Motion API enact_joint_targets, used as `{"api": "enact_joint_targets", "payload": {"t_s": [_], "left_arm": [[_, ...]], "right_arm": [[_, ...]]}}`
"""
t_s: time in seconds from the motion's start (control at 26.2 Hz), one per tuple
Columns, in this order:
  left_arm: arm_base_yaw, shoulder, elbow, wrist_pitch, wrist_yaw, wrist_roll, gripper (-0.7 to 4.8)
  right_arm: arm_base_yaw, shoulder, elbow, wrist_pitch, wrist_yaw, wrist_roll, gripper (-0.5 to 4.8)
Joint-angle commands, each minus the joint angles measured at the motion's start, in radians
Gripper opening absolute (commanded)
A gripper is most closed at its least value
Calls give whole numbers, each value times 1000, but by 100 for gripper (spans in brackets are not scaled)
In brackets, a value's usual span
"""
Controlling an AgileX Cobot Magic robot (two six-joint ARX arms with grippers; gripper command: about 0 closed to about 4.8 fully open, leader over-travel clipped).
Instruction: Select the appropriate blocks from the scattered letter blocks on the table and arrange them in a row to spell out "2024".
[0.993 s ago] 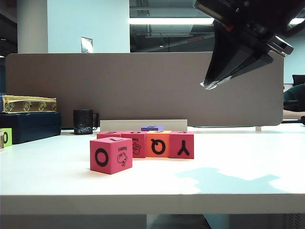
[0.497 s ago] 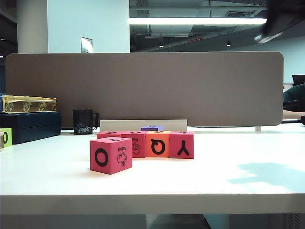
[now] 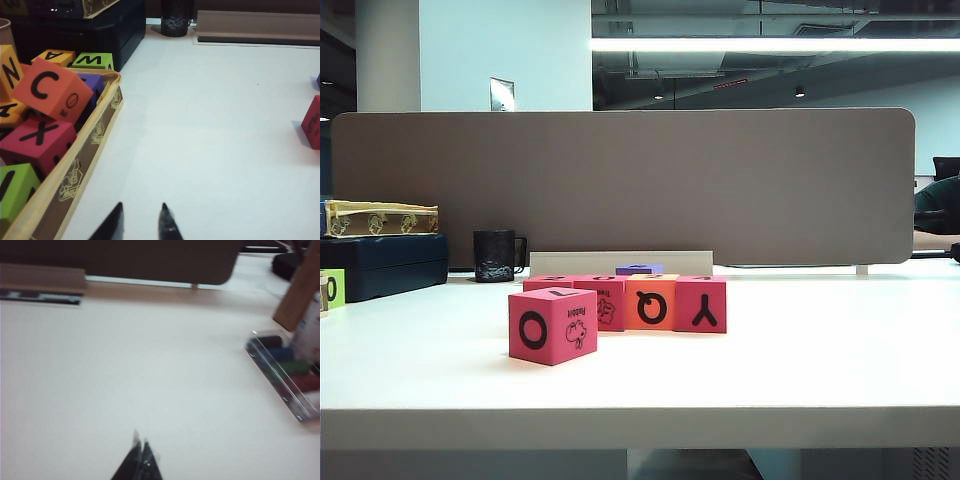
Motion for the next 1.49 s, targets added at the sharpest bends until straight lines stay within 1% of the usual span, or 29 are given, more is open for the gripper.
{"api": "enact_joint_targets", "payload": {"t_s": [0.04,0.15,0.27,0.38,0.76,0.99,1.11,1.3,1.49], "left_arm": [[0,0,2,-8,4,5,84],[0,0,2,-8,4,5,84],[0,0,2,-8,4,5,84],[0,0,2,-8,4,5,84],[0,1,2,-8,4,5,84],[0,1,2,-8,4,5,84],[0,1,2,-8,5,5,84],[0,0,2,-8,4,5,84],[0,0,2,-8,4,5,84]], "right_arm": [[-39,-116,-112,32,-2,-26,-1],[-69,-208,-217,76,-3,-11,-1],[-89,-382,-368,119,-6,42,-1],[-89,-446,-419,119,-6,46,-1],[-85,-561,-497,86,-6,47,-1],[-85,-623,-564,88,-8,80,-1],[-85,-622,-571,53,-26,79,-1],[-87,-622,-571,51,-35,75,-1],[-87,-622,-571,46,-102,82,-1]]}}
